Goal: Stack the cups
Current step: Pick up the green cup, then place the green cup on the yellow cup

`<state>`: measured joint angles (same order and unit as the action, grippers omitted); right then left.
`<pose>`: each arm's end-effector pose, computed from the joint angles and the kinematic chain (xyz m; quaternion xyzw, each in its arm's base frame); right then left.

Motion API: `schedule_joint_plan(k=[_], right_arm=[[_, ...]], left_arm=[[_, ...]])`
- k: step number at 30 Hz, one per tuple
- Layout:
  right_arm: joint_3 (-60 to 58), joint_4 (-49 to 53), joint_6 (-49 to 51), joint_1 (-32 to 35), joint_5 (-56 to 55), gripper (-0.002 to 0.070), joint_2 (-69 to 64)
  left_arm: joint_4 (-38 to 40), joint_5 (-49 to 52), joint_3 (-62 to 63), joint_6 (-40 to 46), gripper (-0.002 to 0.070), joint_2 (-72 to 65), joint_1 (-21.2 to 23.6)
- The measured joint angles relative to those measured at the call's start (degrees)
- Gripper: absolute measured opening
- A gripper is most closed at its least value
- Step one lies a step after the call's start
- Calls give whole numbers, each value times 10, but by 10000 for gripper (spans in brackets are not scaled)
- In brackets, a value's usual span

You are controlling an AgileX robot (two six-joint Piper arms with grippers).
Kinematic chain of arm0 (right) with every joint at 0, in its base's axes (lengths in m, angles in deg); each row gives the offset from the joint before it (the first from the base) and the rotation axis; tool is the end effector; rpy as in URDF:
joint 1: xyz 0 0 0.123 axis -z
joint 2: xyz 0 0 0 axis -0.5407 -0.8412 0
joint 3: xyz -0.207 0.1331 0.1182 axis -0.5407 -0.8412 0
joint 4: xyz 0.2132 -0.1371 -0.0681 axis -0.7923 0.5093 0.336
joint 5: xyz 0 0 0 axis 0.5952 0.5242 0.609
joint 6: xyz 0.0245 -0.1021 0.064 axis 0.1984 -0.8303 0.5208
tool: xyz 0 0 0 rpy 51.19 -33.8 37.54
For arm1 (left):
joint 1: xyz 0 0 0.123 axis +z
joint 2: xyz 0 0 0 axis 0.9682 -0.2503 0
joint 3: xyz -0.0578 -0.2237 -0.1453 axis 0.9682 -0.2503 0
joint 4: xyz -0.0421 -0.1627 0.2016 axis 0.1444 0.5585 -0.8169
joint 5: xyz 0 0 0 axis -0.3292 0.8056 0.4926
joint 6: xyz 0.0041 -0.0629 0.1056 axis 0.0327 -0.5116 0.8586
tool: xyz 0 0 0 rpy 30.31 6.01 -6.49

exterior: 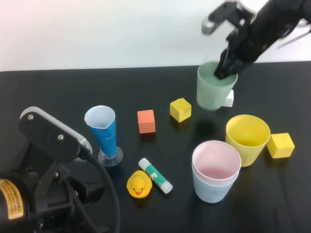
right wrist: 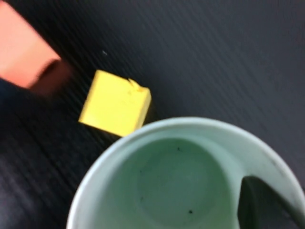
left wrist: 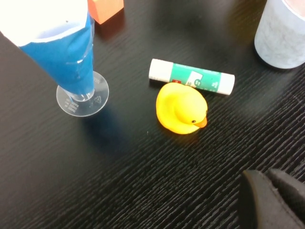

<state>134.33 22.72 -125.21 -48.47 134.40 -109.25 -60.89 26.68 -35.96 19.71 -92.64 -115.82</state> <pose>0.4783 0.1707 0.2580 -0.4304 0.8591 0.0989 0.2586 0.1703 -0.1407 0.2856 0.2606 0.8711 -0.1550 0.3864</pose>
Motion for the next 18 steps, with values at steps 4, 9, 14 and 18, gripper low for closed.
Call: schedule_joint_plan(k=[4,9,14,18], right_arm=[[41,22,5,0,23,32,48],[17,67,26,0,30,32,150],[-108,61,24,0,31,31,251],[-228,54,14,0,31,31,278]], left_arm=[[-2,1,0,0,1,0,0],[-4,2,0,0,1,0,0],[-12,2,0,0,1,0,0],[-20,2,0,0,1,0,0]])
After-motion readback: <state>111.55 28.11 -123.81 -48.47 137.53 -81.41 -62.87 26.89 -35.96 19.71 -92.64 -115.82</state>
